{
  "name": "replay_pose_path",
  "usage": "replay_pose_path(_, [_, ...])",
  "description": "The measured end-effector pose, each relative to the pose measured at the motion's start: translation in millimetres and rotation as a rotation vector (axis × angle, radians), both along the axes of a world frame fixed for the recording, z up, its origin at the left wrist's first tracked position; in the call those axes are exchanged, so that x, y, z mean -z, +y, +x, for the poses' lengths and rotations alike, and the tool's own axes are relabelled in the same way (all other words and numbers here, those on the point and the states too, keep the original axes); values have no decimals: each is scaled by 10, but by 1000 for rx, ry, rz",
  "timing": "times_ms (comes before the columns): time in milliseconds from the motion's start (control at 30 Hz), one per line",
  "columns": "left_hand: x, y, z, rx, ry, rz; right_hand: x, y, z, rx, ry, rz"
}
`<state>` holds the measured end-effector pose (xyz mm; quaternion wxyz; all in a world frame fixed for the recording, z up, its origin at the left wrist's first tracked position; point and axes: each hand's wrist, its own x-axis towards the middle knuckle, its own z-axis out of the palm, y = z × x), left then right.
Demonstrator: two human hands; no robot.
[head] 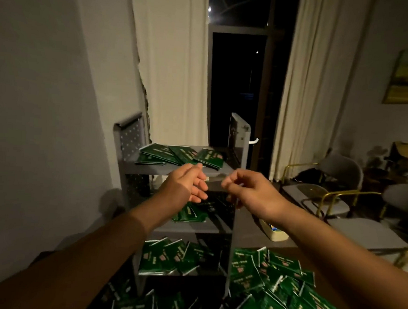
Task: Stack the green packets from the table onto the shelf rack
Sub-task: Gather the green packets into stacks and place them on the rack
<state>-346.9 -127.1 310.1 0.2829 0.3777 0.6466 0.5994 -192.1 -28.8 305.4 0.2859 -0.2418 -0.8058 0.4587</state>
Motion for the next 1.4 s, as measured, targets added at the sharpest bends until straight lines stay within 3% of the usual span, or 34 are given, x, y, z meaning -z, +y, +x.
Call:
replay_pose_path(100, [-37, -72, -274, -29, 6, -29, -83, -59, -331, 191, -66, 435])
replay_pose_path(167, [-61, -110, -422, -39, 2, -55, -128, -120, -535, 279, -115, 576])
replay_pose_path(500, [44, -300, -856, 68, 89, -61, -175, -112, -1295, 416, -566, 604])
replay_pose_path(633, [91, -351, -949, 117, 115, -41, -180, -177, -1260, 482, -500, 816])
replay_pose_path(733, [86, -348, -976, 137, 84, -34, -221, -211, -1209, 450, -581, 1013])
replay_pose_path(800, [62, -360, -958, 157, 16, -33, -230, -237, -1135, 469, -527, 1127])
replay_pose_path(867, [22, -398, -934, 190, -96, -22, -226, -240, -1006, 514, -327, 1222])
replay_pose_path(967, [-42, -451, -955, 241, -463, 65, -132, -311, -826, 321, -23, 1331])
replay_pose_path(1033, [-86, -497, -983, 257, -688, 151, -17, -387, -742, 138, 6, 1312])
replay_pose_path(1100, [-111, -543, -968, 266, -749, 119, 86, -435, -689, 8, 2, 1183])
replay_pose_path(1267, [78, -587, -947, 192, -557, -66, 98, -579, -750, -320, -9, 1020])
replay_pose_path(1400, [167, -732, -1056, 98, -562, -41, -56, -488, -942, -128, 89, 794])
